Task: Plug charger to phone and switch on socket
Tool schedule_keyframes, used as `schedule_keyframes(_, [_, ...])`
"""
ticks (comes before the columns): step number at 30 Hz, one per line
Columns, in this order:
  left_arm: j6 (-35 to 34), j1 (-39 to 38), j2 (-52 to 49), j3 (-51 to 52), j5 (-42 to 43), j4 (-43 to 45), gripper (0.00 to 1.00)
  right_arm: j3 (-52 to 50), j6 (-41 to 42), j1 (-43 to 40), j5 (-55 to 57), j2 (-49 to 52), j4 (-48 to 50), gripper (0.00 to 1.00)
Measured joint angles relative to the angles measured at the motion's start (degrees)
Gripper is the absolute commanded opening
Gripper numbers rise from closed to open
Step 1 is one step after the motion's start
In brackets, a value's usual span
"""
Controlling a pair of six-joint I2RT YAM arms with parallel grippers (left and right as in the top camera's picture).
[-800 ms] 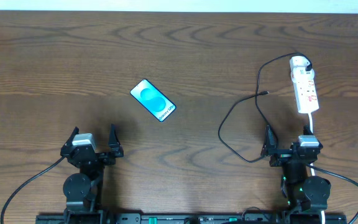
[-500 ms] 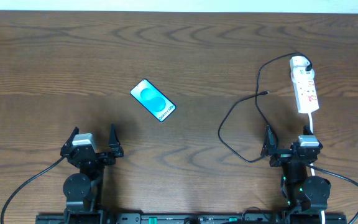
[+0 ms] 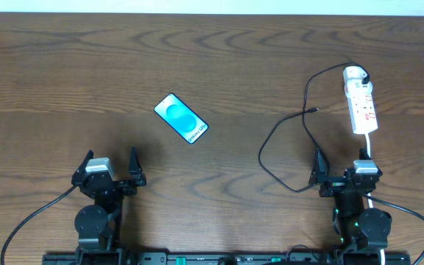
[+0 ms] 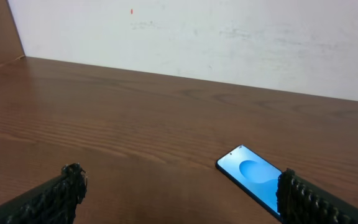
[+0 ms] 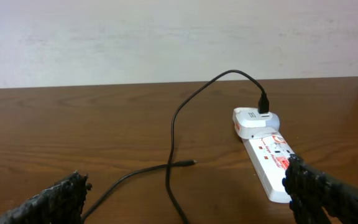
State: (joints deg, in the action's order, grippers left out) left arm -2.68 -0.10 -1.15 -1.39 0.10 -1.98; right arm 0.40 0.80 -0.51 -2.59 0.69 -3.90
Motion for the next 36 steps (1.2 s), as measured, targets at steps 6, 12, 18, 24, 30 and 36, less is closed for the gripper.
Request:
schedule_keyframes(6, [0.0, 0.0, 0.0, 0.0, 0.0, 0.0, 1.00, 0.0, 0.0, 0.0, 0.0, 0.0, 0.0, 0.99])
schedule_keyframes(12, [0.0, 0.0, 0.0, 0.0, 0.0, 0.0, 1.00, 0.0, 0.0, 0.0, 0.0, 0.0, 0.0, 0.99])
schedule_keyframes(18, [0.0, 0.0, 0.0, 0.0, 0.0, 0.0, 1.00, 0.0, 0.0, 0.0, 0.0, 0.0, 0.0, 0.99])
schedule_keyframes(24, [0.2, 0.0, 0.0, 0.0, 0.0, 0.0, 1.00, 0.0, 0.0, 0.0, 0.0, 0.0, 0.0, 0.99])
schedule_keyframes(30, [0.1, 0.0, 0.0, 0.0, 0.2, 0.0, 1.00, 0.0, 0.0, 0.0, 0.0, 0.0, 0.0, 0.99])
schedule_keyframes(36, [0.2, 0.0, 0.0, -0.2, 3.0, -0.4, 1.00, 0.0, 0.0, 0.0, 0.0, 0.0, 0.0, 0.99])
